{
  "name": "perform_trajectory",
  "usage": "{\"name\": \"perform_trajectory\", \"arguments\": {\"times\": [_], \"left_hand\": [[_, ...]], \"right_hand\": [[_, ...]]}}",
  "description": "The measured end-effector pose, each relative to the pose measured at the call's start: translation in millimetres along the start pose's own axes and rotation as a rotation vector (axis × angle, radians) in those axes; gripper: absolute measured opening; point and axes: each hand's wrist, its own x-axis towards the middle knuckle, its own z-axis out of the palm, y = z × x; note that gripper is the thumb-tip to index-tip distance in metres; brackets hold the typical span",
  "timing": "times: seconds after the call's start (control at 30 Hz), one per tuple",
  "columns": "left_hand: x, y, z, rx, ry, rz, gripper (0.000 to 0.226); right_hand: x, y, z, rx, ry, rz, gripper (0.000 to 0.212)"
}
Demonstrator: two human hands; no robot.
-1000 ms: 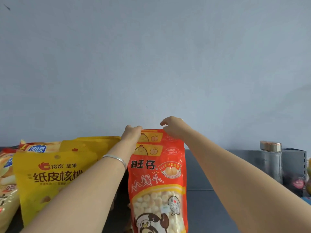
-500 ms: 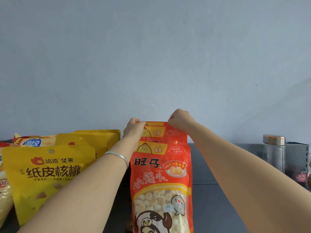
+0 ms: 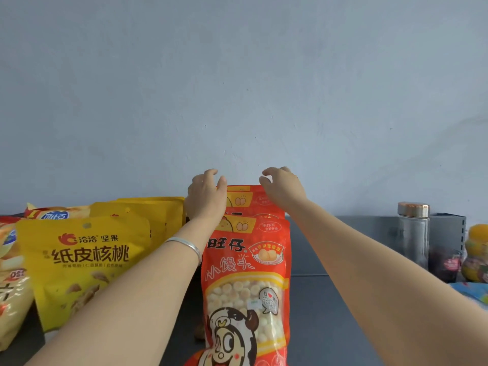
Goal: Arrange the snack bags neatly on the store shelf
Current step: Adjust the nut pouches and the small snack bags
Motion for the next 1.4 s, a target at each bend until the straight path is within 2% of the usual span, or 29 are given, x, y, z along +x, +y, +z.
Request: {"name": "perform_trajectory", "arguments": {"times": [0.17,0.33,0.57,0.73,0.8,0.87,0.93,1.03,1.17,1.27,1.4], "left_hand": [[-39,5,-16,-0.039,0.007,0.130,0.041],[-96,-9,-33,-0.028,-0.064,0.158,0.043],[-173,-31,-53,0.034,-0.250,0.005,0.059],[-201,-32,-68,-0.346,-0.544,-0.251,0.100],[-200,-31,-75,-0.406,-0.613,-0.323,0.112],[-199,-32,-77,-0.415,-0.645,-0.352,0.116],[-199,-33,-76,-0.427,-0.641,-0.330,0.116],[-197,-34,-68,-0.436,-0.592,-0.249,0.116],[-193,-36,-58,-0.463,-0.558,-0.244,0.119],[-191,-44,-57,-0.529,-0.612,-0.259,0.118],[-185,-60,-60,-0.546,-0.723,-0.349,0.115]], "right_hand": [[-51,8,-5,0.110,0.095,0.031,0.043],[-126,23,12,0.200,0.106,0.109,0.045],[-209,21,30,0.440,-0.029,0.279,0.059],[-224,19,26,0.697,-0.145,0.422,0.078],[-224,24,32,0.752,-0.233,0.450,0.079],[-219,34,48,0.759,-0.309,0.443,0.076],[-211,46,68,0.760,-0.282,0.385,0.070],[-195,62,93,0.766,-0.220,0.330,0.086],[-198,46,74,0.842,-0.241,0.327,0.078],[-199,41,67,0.904,-0.273,0.318,0.079],[-199,42,67,0.938,-0.291,0.317,0.064]]}}
